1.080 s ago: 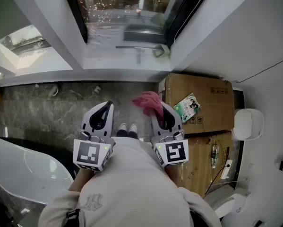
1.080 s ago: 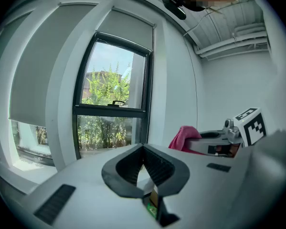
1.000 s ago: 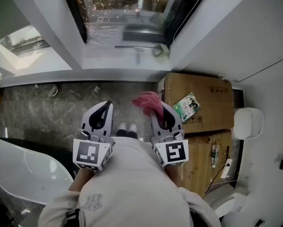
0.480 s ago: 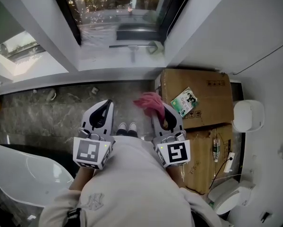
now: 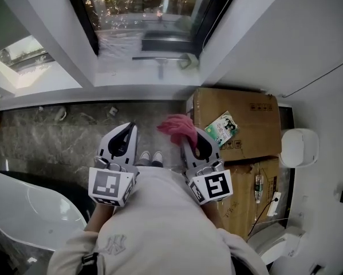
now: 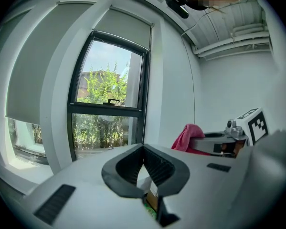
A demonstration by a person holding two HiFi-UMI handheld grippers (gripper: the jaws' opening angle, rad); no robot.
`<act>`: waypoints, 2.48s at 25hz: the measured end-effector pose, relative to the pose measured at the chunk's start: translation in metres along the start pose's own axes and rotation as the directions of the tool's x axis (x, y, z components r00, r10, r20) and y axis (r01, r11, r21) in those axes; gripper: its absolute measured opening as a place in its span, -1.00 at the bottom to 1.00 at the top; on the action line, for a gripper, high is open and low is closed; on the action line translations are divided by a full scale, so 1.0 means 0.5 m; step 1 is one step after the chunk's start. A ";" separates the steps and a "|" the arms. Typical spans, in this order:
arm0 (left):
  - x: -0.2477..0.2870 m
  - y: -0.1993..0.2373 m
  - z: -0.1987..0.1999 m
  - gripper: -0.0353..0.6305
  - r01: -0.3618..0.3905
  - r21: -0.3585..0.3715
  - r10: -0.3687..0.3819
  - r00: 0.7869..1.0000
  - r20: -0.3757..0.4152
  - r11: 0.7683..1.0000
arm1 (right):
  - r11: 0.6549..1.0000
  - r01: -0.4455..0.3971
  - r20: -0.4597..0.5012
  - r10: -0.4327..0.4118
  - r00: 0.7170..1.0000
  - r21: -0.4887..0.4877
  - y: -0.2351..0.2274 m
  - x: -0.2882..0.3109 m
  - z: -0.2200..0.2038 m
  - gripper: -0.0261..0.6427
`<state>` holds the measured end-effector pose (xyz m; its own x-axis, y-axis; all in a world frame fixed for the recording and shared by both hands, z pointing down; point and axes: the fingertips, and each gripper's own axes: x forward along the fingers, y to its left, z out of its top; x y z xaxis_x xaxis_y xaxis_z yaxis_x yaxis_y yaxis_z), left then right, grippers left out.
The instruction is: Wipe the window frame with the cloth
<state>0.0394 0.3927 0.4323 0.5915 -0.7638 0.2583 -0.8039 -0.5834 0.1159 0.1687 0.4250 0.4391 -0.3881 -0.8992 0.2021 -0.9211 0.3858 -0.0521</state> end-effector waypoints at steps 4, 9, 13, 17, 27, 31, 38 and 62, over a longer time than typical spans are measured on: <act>0.001 0.013 -0.014 -0.87 -0.033 -0.023 0.033 0.999 -0.002 0.999 | 0.998 -0.053 -0.032 0.052 0.998 -0.024 0.006 0.021 -0.013 -0.68; 0.000 0.050 -0.025 -0.87 -0.078 -0.050 0.077 0.997 -0.018 0.996 | 0.993 -0.111 -0.068 0.109 0.992 -0.035 0.020 0.064 -0.021 -0.68; 0.000 0.109 -0.026 -0.87 -0.115 -0.065 0.113 0.993 -0.033 0.991 | 0.990 -0.138 -0.097 0.134 0.986 -0.034 0.040 0.107 -0.021 -0.68; 0.013 0.181 -0.002 -0.87 -0.125 -0.066 0.123 0.992 -0.025 0.990 | 0.993 -0.113 -0.102 0.109 0.989 -0.030 0.045 0.165 -0.006 -0.68; 0.036 0.428 0.063 -0.87 -0.166 -0.009 0.166 0.986 -0.014 0.986 | 1.000 0.008 -0.053 -0.007 0.999 0.025 0.068 0.324 0.049 -0.68; 0.048 0.499 0.055 -0.87 -0.192 -0.023 0.191 0.981 -0.027 0.981 | 0.999 0.025 -0.082 -0.022 0.996 0.034 0.075 0.371 0.034 -0.68; 0.083 0.560 0.048 -0.87 -0.209 -0.042 0.207 0.977 -0.054 0.977 | 0.999 0.048 -0.117 -0.045 0.992 0.022 0.054 0.434 0.038 -0.68; 0.328 0.667 0.171 -0.87 -0.352 -0.041 0.353 0.936 0.013 0.935 | 0.995 -0.092 -0.065 0.089 0.994 -0.047 -0.160 0.721 0.141 -0.68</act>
<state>-0.1263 0.0495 0.4310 0.2705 -0.9241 0.2699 -0.9625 -0.2652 0.0565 0.1005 0.0553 0.4470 -0.4656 -0.8461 0.2594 -0.8790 0.4762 -0.0242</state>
